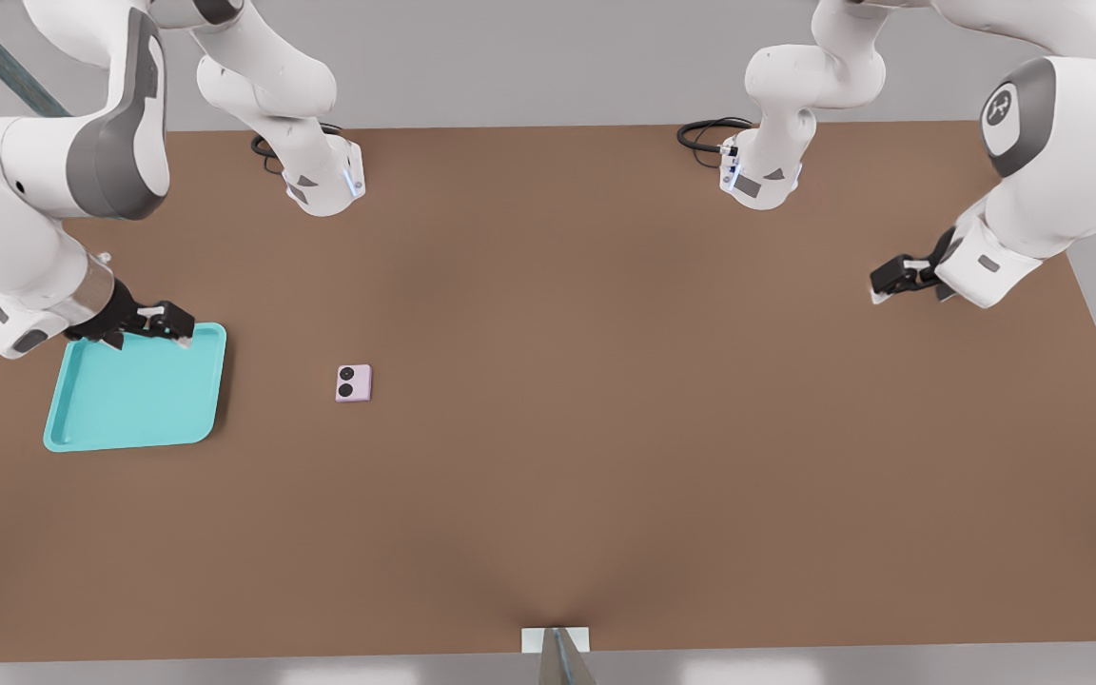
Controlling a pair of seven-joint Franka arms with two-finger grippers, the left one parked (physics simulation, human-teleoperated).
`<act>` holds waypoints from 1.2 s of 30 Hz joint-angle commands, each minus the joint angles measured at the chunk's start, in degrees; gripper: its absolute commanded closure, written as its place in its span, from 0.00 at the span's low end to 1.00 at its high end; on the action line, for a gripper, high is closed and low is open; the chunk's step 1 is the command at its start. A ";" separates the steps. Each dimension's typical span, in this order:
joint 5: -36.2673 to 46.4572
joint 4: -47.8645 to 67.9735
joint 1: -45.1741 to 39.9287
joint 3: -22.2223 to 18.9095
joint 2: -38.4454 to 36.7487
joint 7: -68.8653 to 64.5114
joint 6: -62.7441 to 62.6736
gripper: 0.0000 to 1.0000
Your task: Keep left arm still and place phone on the tray with right arm
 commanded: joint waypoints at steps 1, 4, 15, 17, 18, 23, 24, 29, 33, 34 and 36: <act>0.29 -0.05 -0.03 0.41 0.27 0.90 3.02 0.00; 0.02 -0.14 0.40 1.47 2.11 0.89 4.59 0.00; -0.06 -28.00 5.68 4.46 8.35 24.10 35.53 0.00; 0.02 -28.08 5.68 4.54 11.26 26.38 37.82 0.00; 0.02 -28.26 5.85 5.07 11.87 29.89 38.00 0.00; 0.02 -38.98 4.89 5.60 11.78 31.48 49.33 0.00; 0.11 -39.51 4.45 5.69 11.87 31.48 49.69 0.00; 1.43 -46.72 2.16 6.39 11.08 23.39 62.25 0.00; 1.43 -47.25 2.08 6.74 11.26 21.99 62.34 0.00; 1.43 -47.33 1.99 6.74 11.34 20.85 62.34 0.00; 1.17 -47.33 1.20 6.65 11.96 17.60 62.34 0.00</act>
